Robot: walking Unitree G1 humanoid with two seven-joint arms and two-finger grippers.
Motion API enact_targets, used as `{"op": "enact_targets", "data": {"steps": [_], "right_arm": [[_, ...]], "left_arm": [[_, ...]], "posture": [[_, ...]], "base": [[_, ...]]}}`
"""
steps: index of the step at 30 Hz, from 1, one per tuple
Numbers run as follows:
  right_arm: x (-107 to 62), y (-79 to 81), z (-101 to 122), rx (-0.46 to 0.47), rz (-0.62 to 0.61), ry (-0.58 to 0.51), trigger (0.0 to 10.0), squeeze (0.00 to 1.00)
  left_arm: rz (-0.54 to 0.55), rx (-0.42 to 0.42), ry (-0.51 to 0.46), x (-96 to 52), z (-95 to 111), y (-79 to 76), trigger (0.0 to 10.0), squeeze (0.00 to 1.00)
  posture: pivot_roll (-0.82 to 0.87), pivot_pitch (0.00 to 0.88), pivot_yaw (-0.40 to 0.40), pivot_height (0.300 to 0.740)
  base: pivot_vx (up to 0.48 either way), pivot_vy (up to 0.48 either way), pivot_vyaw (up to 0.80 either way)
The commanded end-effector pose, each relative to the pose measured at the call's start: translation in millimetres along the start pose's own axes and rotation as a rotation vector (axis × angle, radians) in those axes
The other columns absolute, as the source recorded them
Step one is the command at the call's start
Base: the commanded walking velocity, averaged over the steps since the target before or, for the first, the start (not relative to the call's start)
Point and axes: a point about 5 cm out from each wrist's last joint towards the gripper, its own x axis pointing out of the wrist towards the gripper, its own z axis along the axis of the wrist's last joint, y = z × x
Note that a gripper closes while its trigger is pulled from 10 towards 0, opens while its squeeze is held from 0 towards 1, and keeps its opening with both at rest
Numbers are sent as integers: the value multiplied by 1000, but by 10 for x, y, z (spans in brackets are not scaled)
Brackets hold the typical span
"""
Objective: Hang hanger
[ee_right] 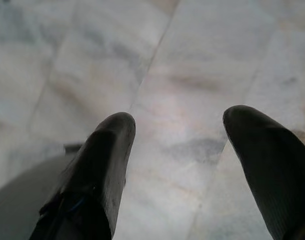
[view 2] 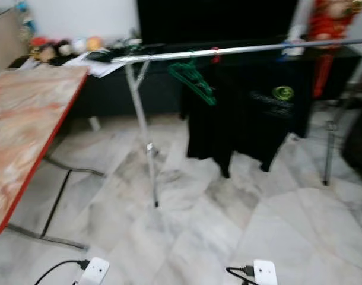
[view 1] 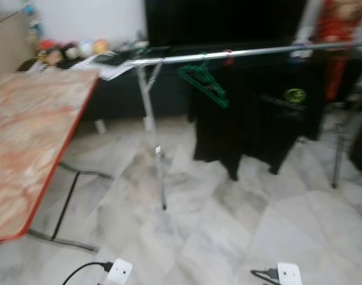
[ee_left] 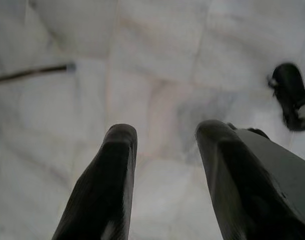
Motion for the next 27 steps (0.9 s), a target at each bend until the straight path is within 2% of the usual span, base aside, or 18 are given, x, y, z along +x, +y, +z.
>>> {"op": "enact_targets", "data": {"steps": [1,3,6,9,10,13,20,27], "right_arm": [[-5,35,-22,-25,8,-1,10000,0],[-5,37,-19,-40,6,-3,10000,0],[-5,46,-21,-37,5,-6,10000,0],[-6,54,-20,-39,9,-9,10000,0],[-7,67,-26,-34,11,-9,10000,0],[-8,80,-31,-32,16,-10,10000,0],[-11,135,-38,-52,25,-17,10000,0],[-13,158,-40,-59,27,-25,10000,0]], "left_arm": [[40,-165,37,-2,-39,59,10000,0],[61,-282,42,-1,-34,92,10000,0],[79,-334,43,-2,-31,133,10000,0],[70,-305,37,0,-12,144,10000,0],[56,-273,30,5,15,130,10000,0],[52,-274,22,9,44,129,10000,0],[33,-210,11,11,82,156,10000,0],[22,-211,-1,11,90,151,10000,0]], "posture": [[-146,0,36,740],[-146,0,37,740],[-143,0,38,740],[-145,0,43,740],[-149,0,54,740],[-150,0,62,740],[-164,0,103,740],[-181,0,115,740]], "base": [[0,0,0],[0,0,0],[0,0,0],[0,0,0],[0,0,0],[0,0,0],[0,0,0],[0,0,0]]}}
